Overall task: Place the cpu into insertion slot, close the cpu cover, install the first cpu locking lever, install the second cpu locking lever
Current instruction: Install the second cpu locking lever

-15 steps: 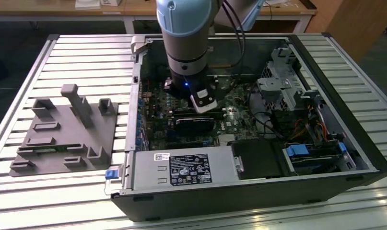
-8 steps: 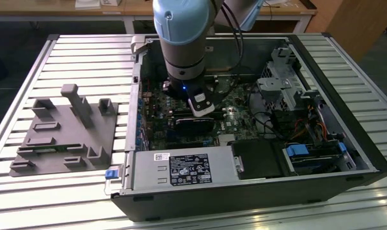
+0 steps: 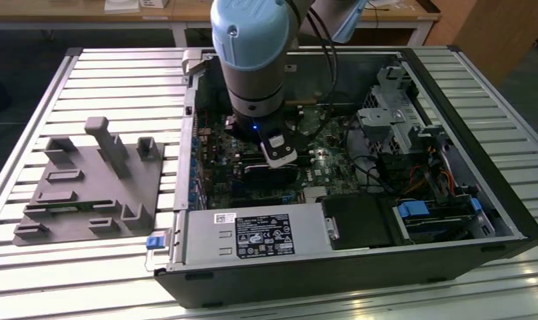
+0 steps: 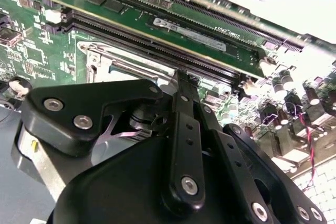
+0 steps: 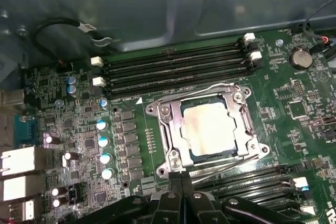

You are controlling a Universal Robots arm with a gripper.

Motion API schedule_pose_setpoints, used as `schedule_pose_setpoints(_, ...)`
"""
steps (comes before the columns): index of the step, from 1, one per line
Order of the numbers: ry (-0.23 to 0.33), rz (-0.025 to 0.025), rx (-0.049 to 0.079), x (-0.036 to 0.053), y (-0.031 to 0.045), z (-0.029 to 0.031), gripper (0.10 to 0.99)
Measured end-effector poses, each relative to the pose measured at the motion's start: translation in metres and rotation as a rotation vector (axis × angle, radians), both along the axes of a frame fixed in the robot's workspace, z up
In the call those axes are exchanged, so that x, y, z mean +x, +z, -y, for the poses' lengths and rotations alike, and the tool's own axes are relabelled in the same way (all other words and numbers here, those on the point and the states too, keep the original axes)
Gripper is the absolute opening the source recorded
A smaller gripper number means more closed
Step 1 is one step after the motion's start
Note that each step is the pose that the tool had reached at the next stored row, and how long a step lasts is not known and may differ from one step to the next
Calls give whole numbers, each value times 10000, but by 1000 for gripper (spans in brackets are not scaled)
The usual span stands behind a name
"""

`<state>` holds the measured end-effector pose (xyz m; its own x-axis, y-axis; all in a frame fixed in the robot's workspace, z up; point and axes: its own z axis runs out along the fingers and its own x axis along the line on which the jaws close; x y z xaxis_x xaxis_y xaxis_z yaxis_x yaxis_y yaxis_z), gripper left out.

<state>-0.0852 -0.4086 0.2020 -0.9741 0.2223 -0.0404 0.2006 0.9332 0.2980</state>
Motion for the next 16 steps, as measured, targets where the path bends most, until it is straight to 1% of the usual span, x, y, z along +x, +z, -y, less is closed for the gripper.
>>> schedule_pose_setpoints(2, 1, -1, 34, -6, -4, 11, 106)
schedule_pose_setpoints(3, 3, -1, 71, -10, -9, 15, 106)
schedule_pose_setpoints(7, 14, -2, 292, -37, -37, 23, 106)
schedule_pose_setpoints(11, 24, 0, 458, -62, -79, 25, 106)
schedule_pose_setpoints(16, 31, -1, 637, -72, -112, 25, 106)
